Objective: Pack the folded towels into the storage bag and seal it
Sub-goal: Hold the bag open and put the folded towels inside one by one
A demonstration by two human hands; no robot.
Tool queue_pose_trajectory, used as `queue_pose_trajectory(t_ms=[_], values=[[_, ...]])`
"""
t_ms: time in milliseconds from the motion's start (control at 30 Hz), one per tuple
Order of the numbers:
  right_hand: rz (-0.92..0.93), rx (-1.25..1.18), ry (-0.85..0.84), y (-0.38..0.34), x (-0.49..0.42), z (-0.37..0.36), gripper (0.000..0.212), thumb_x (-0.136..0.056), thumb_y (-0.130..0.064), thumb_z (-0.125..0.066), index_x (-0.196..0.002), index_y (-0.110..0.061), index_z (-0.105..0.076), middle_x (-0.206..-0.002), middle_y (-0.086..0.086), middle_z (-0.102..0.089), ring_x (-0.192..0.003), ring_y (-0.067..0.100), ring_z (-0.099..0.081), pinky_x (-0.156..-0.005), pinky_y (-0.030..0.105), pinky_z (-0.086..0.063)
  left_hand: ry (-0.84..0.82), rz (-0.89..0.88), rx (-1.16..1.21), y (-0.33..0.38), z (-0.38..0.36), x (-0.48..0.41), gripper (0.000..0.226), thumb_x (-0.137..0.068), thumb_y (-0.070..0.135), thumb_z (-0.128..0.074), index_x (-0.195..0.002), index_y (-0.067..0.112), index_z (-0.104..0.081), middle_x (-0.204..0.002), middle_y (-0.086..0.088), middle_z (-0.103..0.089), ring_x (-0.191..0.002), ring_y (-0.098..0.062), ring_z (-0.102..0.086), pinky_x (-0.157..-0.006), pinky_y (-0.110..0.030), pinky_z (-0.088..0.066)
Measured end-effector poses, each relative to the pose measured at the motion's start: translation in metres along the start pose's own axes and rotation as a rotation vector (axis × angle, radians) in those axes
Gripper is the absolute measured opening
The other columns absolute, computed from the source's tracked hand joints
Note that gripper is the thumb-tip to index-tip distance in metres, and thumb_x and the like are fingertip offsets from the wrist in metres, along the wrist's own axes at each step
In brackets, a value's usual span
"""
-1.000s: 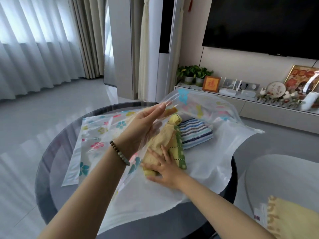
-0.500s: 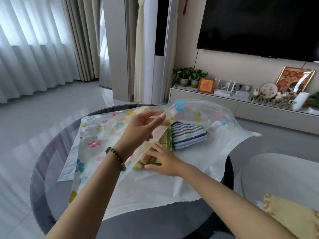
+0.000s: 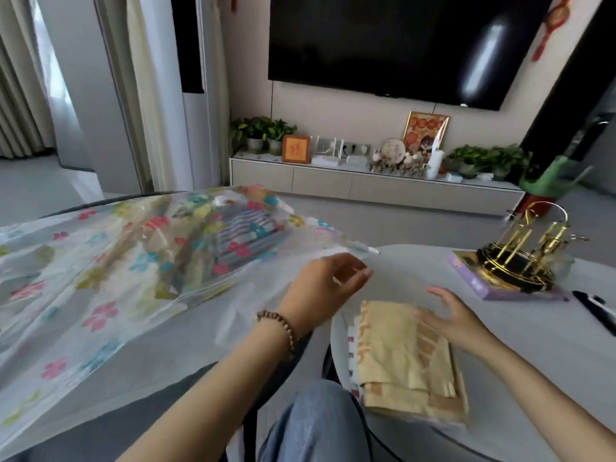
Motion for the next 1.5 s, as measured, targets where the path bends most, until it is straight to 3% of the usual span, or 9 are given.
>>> queue_pose_trajectory(t_ms=[200, 433, 567, 700, 900, 1000, 1133, 1267, 1500], values=[[-0.286, -0.263, -0.148, 0.071, 0.025, -0.011, 0.06, -0.071, -0.036, -0.077, -0.121, -0.01, -0.058, -0.12, 0.008, -0.065, -0.107, 0.02, -0.063, -0.089, 0.031, -0.049, -0.58, 0.447, -0.149, -0.085, -0.169, 0.021, 0.088, -0.083, 0.07, -0.027, -0.148, 0.014, -0.007, -0.157, -0.013, -0.001, -0.144, -0.03, -0.008, -0.115, -0.039, -0.014], [-0.29, -0.361, 0.03, 0.075, 0.025, -0.015, 0.051, -0.078, -0.023, -0.075, -0.121, -0.011, -0.05, -0.122, 0.008, -0.061, -0.102, 0.019, -0.059, -0.085, 0.03, -0.047, -0.054, 0.638, 0.189, -0.103, -0.16, 0.012, 0.056, -0.089, 0.03, -0.056, -0.133, 0.006, -0.032, -0.123, -0.016, -0.055, -0.109, -0.031, -0.056, -0.082, -0.03, -0.045], [-0.247, -0.185, -0.014, 0.073, 0.02, -0.005, 0.095, -0.071, -0.045, -0.076, -0.146, -0.021, -0.023, -0.151, 0.005, -0.025, -0.137, 0.022, -0.032, -0.108, 0.038, -0.036, -0.19, 0.568, 0.22, -0.094, -0.169, 0.009, 0.025, -0.087, 0.035, -0.059, -0.091, 0.011, -0.057, -0.077, 0.001, -0.057, -0.065, -0.011, -0.053, -0.055, -0.019, -0.046], [0.113, 0.008, -0.177, 0.017, 0.01, 0.011, 0.108, -0.055, -0.067, -0.072, -0.144, -0.042, -0.017, -0.157, -0.018, 0.0, -0.145, 0.004, 0.008, -0.119, 0.036, -0.01, -0.141, 0.361, 0.416, -0.058, -0.147, 0.002, 0.032, -0.087, 0.033, -0.06, -0.091, 0.001, -0.062, -0.085, -0.009, -0.067, -0.077, -0.02, -0.063, -0.077, -0.04, -0.054], [0.159, -0.037, -0.497, -0.071, 0.013, -0.017, 0.058, -0.057, -0.044, -0.084, -0.11, -0.031, -0.063, -0.112, -0.014, -0.07, -0.108, 0.003, -0.063, -0.096, 0.029, -0.05, -0.121, 0.078, 0.339, -0.026, -0.052, -0.007, 0.018, -0.082, 0.031, -0.068, -0.08, 0.013, -0.065, -0.072, 0.004, -0.068, -0.067, -0.006, -0.06, -0.062, -0.022, -0.05], [0.11, -0.316, -0.601, -0.099, 0.021, -0.062, 0.027, -0.075, -0.013, -0.075, -0.099, -0.021, -0.066, -0.094, -0.007, -0.076, -0.09, 0.008, -0.071, -0.077, 0.024, -0.057, 0.03, 0.154, 0.256, -0.055, 0.008, 0.001, 0.019, -0.087, 0.032, -0.059, -0.089, 0.014, -0.065, -0.078, 0.004, -0.066, -0.069, -0.005, -0.057, -0.067, -0.02, -0.046], [-0.004, -0.424, -0.713, -0.107, 0.019, -0.121, 0.051, -0.056, -0.03, -0.084, -0.102, -0.015, -0.067, -0.102, 0.008, -0.075, -0.095, 0.024, -0.071, -0.082, 0.036, -0.057, 0.013, 0.368, -0.252, -0.144, 0.079, 0.056, 0.057, -0.081, 0.063, -0.037, -0.122, 0.028, -0.054, -0.12, 0.006, -0.062, -0.108, -0.013, -0.058, -0.095, -0.033, -0.045], [-0.108, -0.396, -0.834, -0.1, 0.013, -0.16, 0.081, -0.035, -0.04, -0.094, -0.105, -0.011, -0.067, -0.101, 0.012, -0.075, -0.09, 0.026, -0.072, -0.078, 0.038, -0.058, -0.225, 0.485, -0.558, -0.225, 0.089, 0.14, 0.108, -0.051, 0.096, -0.021, -0.141, 0.037, -0.028, -0.153, 0.011, -0.021, -0.144, -0.016, -0.013, -0.117, -0.037, -0.014], [-0.148, -0.367, -0.916, -0.095, 0.007, -0.183, 0.089, -0.027, -0.038, -0.095, -0.105, -0.007, -0.065, -0.094, 0.013, -0.076, -0.082, 0.025, -0.073, -0.067, 0.033, -0.059, 0.024, 0.323, -0.519, -0.236, 0.084, 0.158, 0.077, -0.066, 0.082, -0.042, -0.13, 0.04, -0.048, -0.142, 0.019, -0.037, -0.137, -0.005, -0.025, -0.114, -0.031, -0.023]])
Point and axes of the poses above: each hand's wrist, its own x-axis away from the middle knuckle, its own z-axis out of the back of the hand, y = z × x, the point moved 8 cm from there along -x, towards the middle knuckle
